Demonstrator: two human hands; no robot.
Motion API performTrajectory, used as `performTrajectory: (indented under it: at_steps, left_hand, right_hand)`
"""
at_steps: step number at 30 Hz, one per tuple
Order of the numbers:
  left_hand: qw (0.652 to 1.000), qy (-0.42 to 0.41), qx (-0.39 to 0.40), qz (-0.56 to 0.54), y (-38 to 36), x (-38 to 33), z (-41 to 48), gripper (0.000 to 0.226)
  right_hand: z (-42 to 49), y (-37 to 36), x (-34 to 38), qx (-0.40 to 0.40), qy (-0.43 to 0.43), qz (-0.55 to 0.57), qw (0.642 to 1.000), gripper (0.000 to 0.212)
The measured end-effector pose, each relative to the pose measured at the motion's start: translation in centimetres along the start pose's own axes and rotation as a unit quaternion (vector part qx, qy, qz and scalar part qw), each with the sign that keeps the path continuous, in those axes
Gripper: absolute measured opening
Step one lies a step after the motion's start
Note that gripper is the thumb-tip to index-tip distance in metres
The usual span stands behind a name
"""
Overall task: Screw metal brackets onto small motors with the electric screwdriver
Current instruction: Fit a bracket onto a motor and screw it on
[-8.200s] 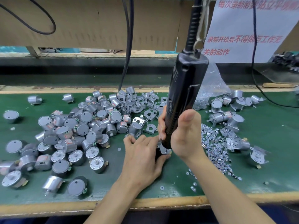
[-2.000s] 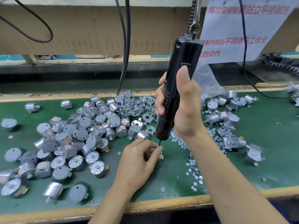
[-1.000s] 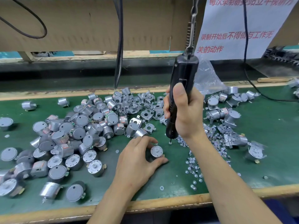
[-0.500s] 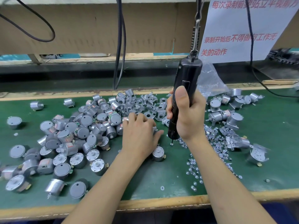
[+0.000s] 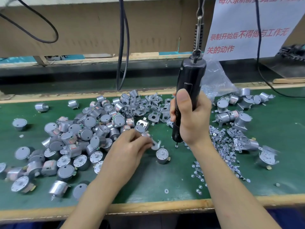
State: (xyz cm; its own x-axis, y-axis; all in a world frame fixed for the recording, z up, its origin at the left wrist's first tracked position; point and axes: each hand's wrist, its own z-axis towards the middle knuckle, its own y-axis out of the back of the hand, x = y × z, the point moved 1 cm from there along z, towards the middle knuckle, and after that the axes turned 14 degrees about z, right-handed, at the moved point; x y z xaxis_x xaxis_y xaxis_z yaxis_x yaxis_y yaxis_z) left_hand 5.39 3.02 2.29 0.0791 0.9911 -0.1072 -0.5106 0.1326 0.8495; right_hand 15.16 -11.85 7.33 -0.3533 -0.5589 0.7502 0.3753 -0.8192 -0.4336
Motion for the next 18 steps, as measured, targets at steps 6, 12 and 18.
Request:
performTrajectory:
  at_steps: [6,12,18]
  left_hand:
    - [0.990,0.084,0.040,-0.107,-0.5,0.1,-2.7,0.014]
    - [0.920,0.243,0.034,-0.306,-0.7,-0.2,-2.6,0.023]
    - [0.929,0.189,-0.007,-0.317,-1.3,-2.4,-2.4,0.023]
  right_hand:
    - [0.1,0.1,-0.2,-0.002,-0.002,0.001,1.000,0.058]
    - [0.1,0.2,-0.2,0.003,-0.003,-0.006,1.000,0.060]
    - [0.1,0.1,-0.1,0.002,0.000,0.006,1.000,0.061]
